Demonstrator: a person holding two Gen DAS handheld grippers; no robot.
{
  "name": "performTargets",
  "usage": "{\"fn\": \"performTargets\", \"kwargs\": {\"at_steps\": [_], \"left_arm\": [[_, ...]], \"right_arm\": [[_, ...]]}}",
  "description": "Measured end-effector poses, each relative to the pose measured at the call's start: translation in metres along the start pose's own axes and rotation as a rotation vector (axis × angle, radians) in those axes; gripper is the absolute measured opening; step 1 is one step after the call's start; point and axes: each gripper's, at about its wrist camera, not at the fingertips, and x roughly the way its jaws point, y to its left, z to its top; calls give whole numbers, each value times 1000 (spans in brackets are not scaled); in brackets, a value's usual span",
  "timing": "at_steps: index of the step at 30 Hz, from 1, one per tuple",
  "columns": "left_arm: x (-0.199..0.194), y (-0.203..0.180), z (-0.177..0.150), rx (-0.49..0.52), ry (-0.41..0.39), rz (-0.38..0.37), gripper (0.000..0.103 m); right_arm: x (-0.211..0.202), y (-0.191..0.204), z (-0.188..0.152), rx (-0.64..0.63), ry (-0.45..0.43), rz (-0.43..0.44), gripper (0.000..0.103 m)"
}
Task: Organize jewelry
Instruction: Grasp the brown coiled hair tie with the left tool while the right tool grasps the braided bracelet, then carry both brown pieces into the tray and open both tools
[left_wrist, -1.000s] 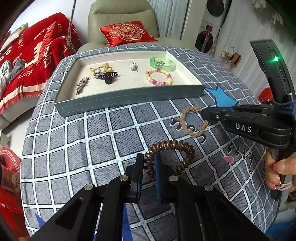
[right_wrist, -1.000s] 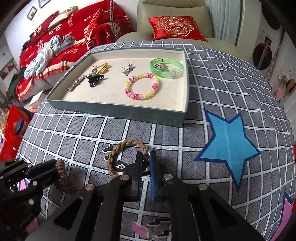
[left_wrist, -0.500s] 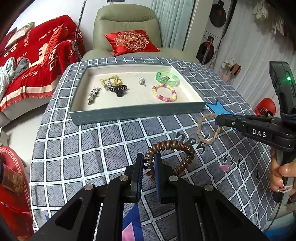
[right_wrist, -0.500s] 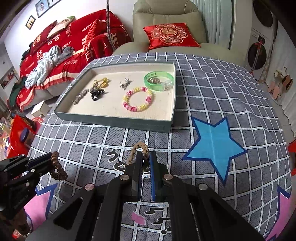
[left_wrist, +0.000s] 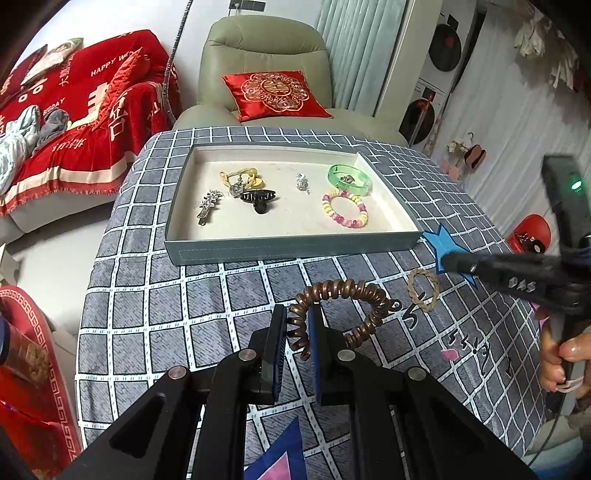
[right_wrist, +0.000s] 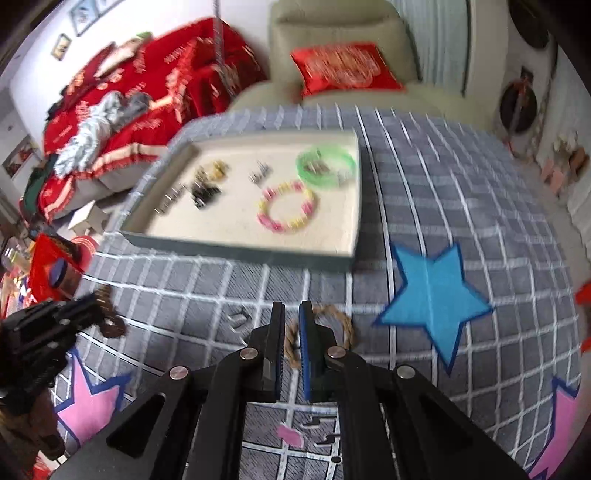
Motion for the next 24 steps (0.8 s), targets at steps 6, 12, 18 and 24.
{"fn": "performTargets", "kwargs": {"at_steps": [6,12,18,24], "left_arm": [[2,4,-1,-5,7,-1,28],[6,4,-2,-9,16,-8,28],[5,7,-2,-18,10,-4,28],[4,10,-2,-27,9,-2,28]], "right_arm": [[12,-24,-18,140,23,-23,56],[32,-13,-22,161,49,-84,47],[33,3,-24,86,45,-101,5],[11,-5,-24,105,-24,-55,5]]}}
